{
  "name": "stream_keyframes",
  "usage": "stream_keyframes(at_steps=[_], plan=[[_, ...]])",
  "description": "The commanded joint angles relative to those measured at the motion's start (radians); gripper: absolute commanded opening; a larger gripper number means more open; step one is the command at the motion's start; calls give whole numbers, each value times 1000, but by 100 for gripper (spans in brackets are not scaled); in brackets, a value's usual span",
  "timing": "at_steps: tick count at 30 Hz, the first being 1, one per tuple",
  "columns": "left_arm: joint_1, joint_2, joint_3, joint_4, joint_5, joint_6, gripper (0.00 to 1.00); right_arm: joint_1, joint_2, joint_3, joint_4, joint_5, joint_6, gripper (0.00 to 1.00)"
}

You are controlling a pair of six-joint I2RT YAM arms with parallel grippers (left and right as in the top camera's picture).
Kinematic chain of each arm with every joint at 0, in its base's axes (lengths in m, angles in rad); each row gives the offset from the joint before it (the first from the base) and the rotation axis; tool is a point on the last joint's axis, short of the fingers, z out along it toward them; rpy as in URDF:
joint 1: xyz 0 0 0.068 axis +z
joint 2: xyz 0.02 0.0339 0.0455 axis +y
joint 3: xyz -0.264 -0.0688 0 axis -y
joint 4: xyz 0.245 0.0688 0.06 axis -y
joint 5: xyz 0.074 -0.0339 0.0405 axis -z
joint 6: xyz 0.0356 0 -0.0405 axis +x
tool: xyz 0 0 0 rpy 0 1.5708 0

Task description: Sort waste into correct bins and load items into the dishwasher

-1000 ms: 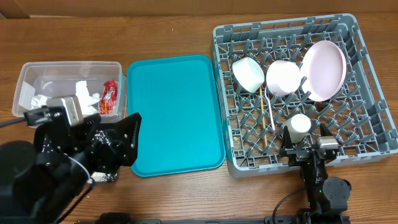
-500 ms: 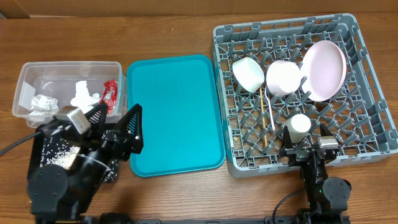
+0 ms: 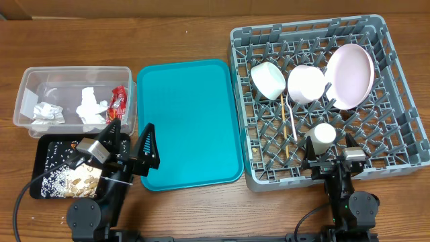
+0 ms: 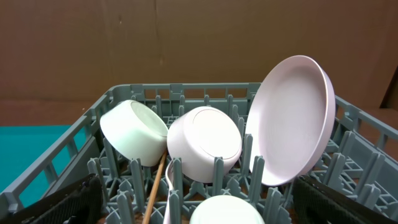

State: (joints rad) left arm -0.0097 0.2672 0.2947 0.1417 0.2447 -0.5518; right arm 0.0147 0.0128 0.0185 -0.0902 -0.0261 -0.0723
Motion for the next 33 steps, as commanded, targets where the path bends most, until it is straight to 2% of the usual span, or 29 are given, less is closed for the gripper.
stream_keyframes(at_steps=[1, 13, 20, 23, 28, 33], plan=[[10, -41, -62, 29, -45, -2, 100, 3, -10, -11, 7, -1, -3, 100], [9, -213, -283, 108, -134, -2, 100, 3, -10, -11, 6, -1, -3, 100], [7, -264, -290, 33, -204, 28, 100, 3, -10, -11, 6, -1, -3, 100], [-9, -264, -290, -23, -244, 121, 100, 3, -10, -11, 7, -1, -3, 100], [-34, -264, -290, -205, -300, 267, 100, 3, -10, -11, 6, -1, -3, 100], [-51, -264, -290, -217, -277, 536, 100, 3, -10, -11, 7, -1, -3, 100]])
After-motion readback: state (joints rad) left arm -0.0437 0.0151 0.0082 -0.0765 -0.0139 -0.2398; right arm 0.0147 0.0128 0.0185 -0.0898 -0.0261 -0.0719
